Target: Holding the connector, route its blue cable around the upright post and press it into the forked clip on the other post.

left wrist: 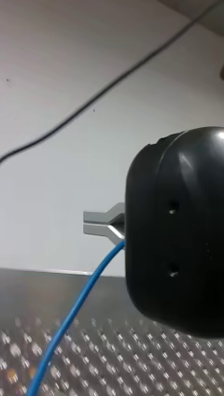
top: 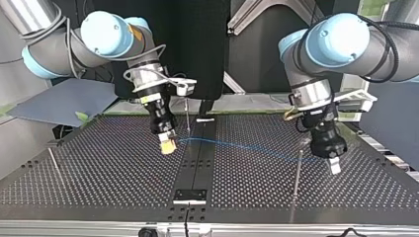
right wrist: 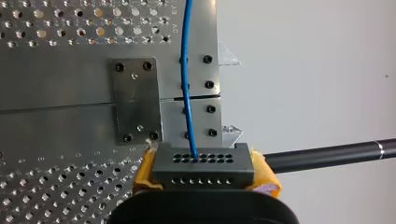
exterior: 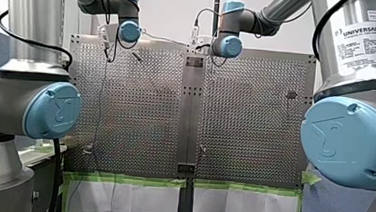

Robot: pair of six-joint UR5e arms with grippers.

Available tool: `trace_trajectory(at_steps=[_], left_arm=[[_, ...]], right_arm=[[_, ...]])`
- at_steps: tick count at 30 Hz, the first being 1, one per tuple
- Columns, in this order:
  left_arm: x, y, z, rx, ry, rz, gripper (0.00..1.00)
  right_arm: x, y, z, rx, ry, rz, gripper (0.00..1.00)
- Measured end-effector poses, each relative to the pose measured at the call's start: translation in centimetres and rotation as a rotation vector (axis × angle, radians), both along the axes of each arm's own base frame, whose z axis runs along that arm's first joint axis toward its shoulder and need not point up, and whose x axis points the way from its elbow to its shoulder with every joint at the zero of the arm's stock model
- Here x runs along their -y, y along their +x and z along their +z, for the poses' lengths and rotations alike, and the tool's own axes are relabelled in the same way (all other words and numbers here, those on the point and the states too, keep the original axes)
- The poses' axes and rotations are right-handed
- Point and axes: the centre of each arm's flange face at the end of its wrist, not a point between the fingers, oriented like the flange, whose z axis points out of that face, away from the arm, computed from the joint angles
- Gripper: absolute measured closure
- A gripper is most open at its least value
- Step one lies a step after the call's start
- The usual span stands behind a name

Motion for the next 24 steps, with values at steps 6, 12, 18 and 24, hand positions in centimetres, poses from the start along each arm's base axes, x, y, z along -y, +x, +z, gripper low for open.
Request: trace_trajectory(at_steps=[6,12,18,24], left_arm=[[-1.7,2.0,0.7,-0.017,-0.003,-0.005,1.0],[-3.4,4.6,0.4,-0.054,-0.005,-0.01,1.0],[-5.5,7.2,-0.2,-0.102,0.004,-0.01,1.0],[-7.6,9.4,-0.9,-0.149,0.005,-0.011,1.0]], right_arm=[[0.4,0.5,0.4,0.007,-0.009,0.003,1.0],[0.9,1.4,0.3,0.007,-0.008,0.008,1.0],[1.4,1.9,0.1,0.011,-0.011,0.008,1.0],[1.9,2.4,-0.5,0.004,-0.004,0.008,1.0]])
